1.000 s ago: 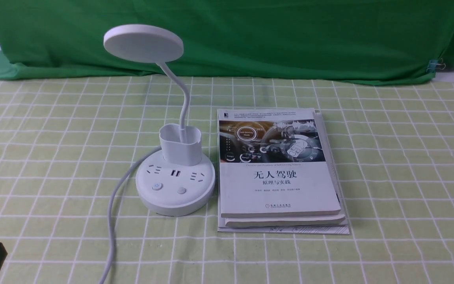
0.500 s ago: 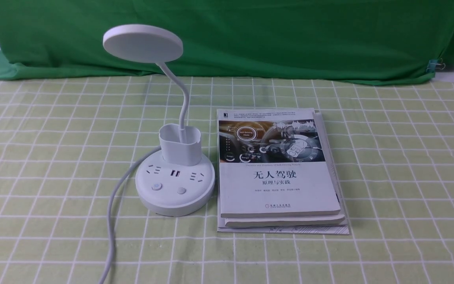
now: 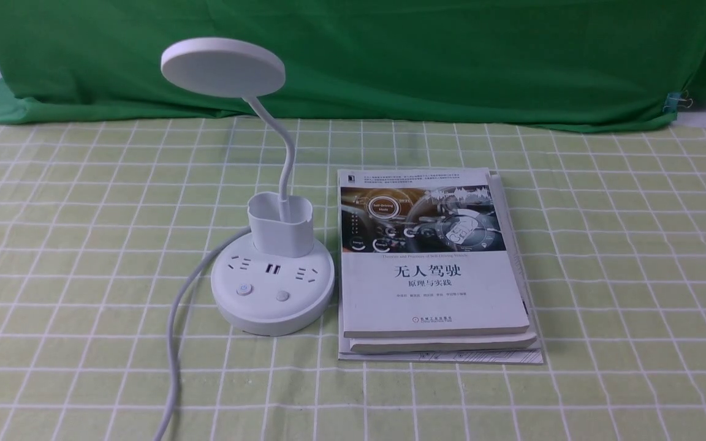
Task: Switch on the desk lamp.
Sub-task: Use the left arm to press the button switch on the lamp holder
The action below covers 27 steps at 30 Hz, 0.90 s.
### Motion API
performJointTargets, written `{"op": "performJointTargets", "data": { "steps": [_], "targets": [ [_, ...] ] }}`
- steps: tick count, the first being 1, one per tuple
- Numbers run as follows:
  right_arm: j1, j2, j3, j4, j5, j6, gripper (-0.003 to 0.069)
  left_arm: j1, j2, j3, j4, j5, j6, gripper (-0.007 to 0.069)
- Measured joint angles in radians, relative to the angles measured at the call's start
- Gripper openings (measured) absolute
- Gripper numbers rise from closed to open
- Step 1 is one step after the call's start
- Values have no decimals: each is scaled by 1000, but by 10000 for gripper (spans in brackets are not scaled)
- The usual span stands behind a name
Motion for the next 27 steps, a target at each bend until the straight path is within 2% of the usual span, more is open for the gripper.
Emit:
{"op": "performJointTargets", "data": {
  "steps": [3,5,15,20,25,26,27],
  "targets": [
    [0,0,0,0,0,0,245,0,103,-58,7,115,4,19],
    [0,0,0,0,0,0,245,0,160,-67,29,140,13,19],
    [0,0,0,0,0,0,245,0,401,-53,0,95,25,19],
    [0,0,0,0,0,0,245,0,605,-84,-1,112,40,19],
    [0,0,0,0,0,0,245,-2,812,-196,-63,192,181,19],
    [0,0,0,0,0,0,245,-17,880,-244,-115,225,269,19],
    [0,0,0,0,0,0,245,-35,919,-274,-137,241,307,19]
  ]
}}
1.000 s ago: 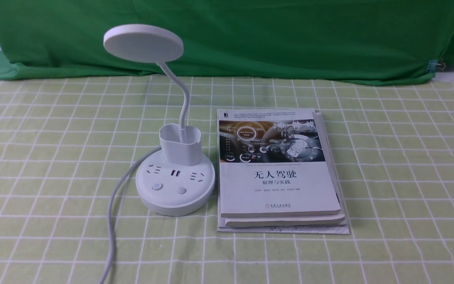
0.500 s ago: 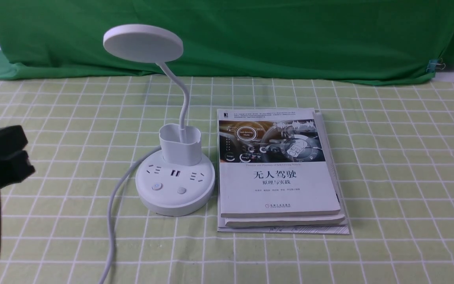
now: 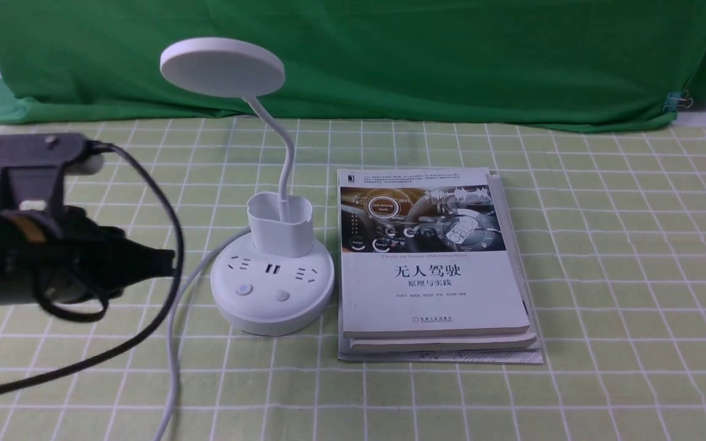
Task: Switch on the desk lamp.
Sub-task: Use the left arm to press the button switch on the lamp holder
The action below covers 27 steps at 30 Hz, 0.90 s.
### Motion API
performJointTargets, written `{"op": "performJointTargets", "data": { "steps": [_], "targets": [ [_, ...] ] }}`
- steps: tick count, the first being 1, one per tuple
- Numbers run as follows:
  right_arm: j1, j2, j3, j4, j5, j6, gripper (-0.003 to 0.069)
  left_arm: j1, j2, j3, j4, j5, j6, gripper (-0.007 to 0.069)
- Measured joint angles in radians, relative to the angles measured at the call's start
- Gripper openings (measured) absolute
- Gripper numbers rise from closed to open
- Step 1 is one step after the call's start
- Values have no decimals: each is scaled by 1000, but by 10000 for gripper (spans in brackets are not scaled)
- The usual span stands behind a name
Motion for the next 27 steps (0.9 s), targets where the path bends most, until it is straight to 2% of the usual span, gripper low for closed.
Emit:
{"op": "performJointTargets", "data": {
  "steps": [4,9,13,19,27],
  "targets": [
    [0,0,0,0,0,0,245,-96,138,-106,-27,50,46,19],
    [0,0,0,0,0,0,245,-182,283,-190,-8,80,26,19],
    [0,0,0,0,0,0,245,-233,341,-216,63,73,-20,19],
    [0,0,0,0,0,0,245,-298,376,-238,308,43,-227,19],
    [0,0,0,0,0,0,245,-298,413,-241,364,-19,-274,19]
  ]
}}
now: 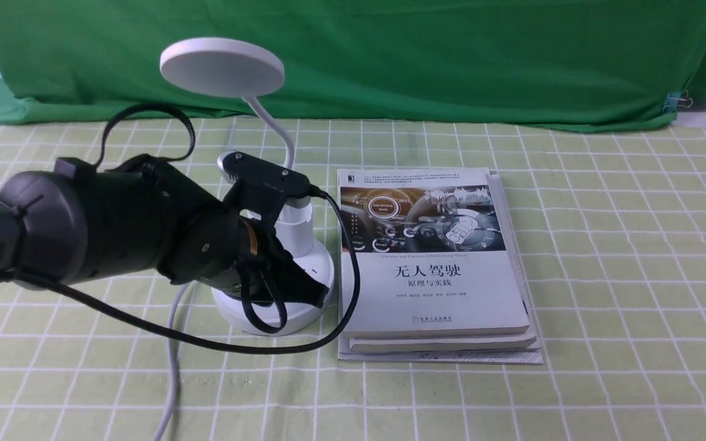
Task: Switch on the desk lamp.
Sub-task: Use the left arm to press the button switch on the lamp holder
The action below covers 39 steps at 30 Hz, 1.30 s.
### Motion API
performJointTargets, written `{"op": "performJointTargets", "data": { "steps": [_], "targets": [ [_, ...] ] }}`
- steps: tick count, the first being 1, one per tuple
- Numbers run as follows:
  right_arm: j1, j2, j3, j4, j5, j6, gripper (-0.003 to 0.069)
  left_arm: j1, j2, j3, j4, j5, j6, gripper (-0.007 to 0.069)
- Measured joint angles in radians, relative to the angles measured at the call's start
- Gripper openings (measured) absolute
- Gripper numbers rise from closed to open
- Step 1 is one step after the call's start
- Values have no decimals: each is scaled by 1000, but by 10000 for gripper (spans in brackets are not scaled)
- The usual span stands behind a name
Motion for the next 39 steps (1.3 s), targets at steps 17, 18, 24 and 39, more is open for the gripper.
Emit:
{"op": "performJointTargets", "data": {
  "steps": [17,18,24,39],
  "targets": [
    [0,0,0,0,0,0,245,0,43,-7,-18,-36,-2,19],
    [0,0,0,0,0,0,245,0,46,-8,-18,-36,-2,19],
    [0,0,0,0,0,0,245,0,47,-8,-18,-41,1,19],
    [0,0,0,0,0,0,245,-1,36,-8,-18,-23,1,19]
  ]
}}
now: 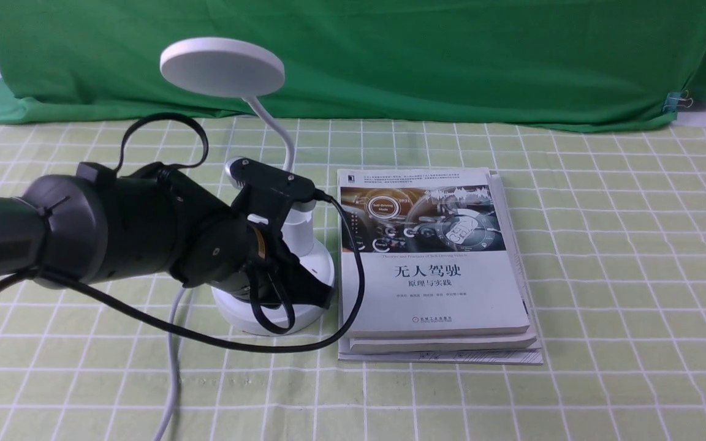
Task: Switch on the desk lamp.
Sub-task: Use the left arm to press the button switch on the lamp holder
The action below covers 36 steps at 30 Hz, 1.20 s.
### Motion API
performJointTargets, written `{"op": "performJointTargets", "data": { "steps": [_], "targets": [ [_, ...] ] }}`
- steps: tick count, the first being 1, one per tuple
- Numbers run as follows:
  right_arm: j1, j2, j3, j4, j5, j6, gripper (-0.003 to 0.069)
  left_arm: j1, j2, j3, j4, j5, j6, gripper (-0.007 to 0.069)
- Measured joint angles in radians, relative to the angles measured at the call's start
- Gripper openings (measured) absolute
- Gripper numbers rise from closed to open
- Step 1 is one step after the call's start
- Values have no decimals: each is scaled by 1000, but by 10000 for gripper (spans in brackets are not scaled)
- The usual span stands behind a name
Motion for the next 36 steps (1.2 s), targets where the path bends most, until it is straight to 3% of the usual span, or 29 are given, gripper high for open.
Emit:
{"op": "performJointTargets", "data": {
  "steps": [36],
  "targets": [
    [0,0,0,0,0,0,245,0,8,17,-24,-12,-4,19]
  ]
}}
